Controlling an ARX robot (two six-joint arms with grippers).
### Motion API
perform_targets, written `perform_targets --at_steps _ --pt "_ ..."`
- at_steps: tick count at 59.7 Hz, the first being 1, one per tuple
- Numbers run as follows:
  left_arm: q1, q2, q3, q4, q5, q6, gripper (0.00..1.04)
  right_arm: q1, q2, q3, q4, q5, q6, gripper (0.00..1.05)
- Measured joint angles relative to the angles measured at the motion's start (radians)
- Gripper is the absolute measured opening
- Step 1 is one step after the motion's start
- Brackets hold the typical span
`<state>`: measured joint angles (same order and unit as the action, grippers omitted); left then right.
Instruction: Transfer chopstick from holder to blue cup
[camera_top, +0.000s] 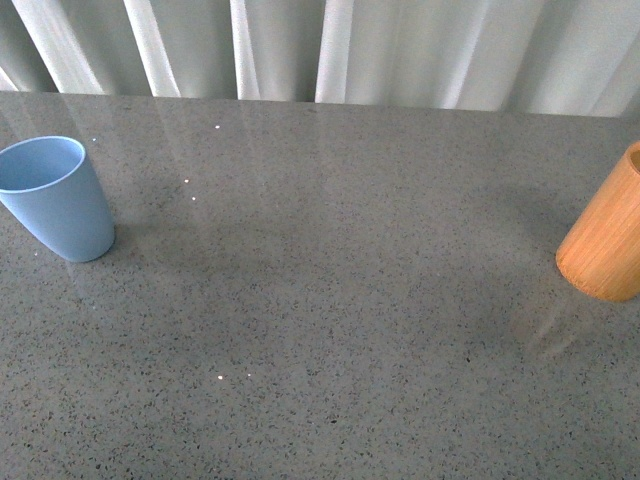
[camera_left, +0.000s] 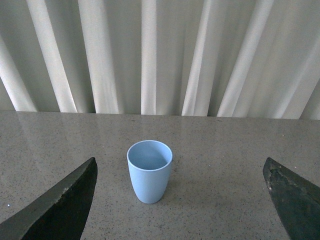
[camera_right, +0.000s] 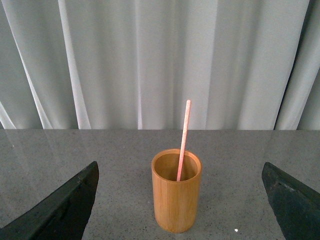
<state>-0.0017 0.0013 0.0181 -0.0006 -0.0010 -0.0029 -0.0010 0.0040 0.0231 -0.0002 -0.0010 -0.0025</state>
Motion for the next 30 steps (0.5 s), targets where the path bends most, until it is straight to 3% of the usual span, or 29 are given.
perform_targets --at_steps 30 --pt "0.0 0.0 0.0 0.0 0.0 0.0 0.98 0.0 0.0 0.0 0.0 0.0 0.0 0.95"
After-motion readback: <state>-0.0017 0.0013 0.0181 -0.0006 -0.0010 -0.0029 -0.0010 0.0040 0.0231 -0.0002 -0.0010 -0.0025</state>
